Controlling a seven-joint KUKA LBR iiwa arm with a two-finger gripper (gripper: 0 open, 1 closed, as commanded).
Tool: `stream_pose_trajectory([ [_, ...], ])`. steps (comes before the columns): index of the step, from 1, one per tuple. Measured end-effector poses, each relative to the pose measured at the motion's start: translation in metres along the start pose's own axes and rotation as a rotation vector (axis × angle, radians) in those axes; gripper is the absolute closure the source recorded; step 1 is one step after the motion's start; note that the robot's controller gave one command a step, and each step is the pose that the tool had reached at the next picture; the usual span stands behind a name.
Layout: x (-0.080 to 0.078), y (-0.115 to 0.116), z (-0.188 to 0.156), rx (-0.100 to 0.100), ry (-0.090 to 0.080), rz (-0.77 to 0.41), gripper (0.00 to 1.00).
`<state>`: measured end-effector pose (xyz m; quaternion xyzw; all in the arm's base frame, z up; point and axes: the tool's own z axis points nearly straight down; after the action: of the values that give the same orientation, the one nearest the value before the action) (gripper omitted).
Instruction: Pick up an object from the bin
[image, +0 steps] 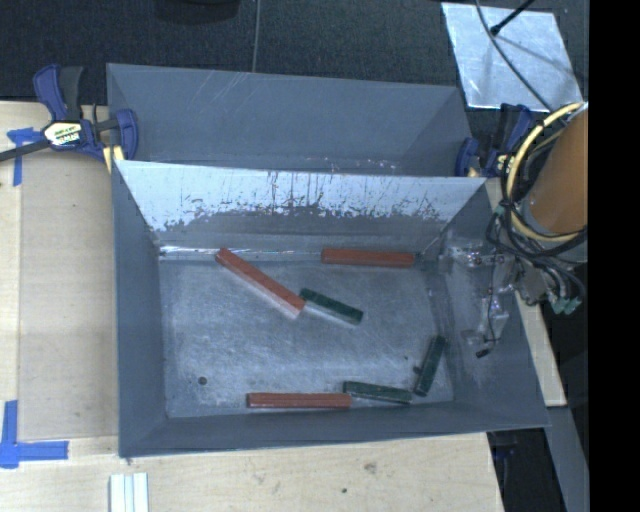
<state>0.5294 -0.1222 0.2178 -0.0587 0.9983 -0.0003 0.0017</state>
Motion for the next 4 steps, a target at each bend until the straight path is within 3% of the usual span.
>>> stream_pose_trajectory([
  [1, 0.022, -0.011, 0.118, -0.001, 0.003, -0.239, 0.00],
  [2, 0.011, -0.018, 0.148, -0.008, 0.000, -0.520, 0.00],
  [3, -0.020, 0.014, 0.080, 0.003, -0.008, -0.592, 0.00],
  [4, 0.027, -0.004, 0.148, -0.011, -0.002, -0.754, 0.00],
])
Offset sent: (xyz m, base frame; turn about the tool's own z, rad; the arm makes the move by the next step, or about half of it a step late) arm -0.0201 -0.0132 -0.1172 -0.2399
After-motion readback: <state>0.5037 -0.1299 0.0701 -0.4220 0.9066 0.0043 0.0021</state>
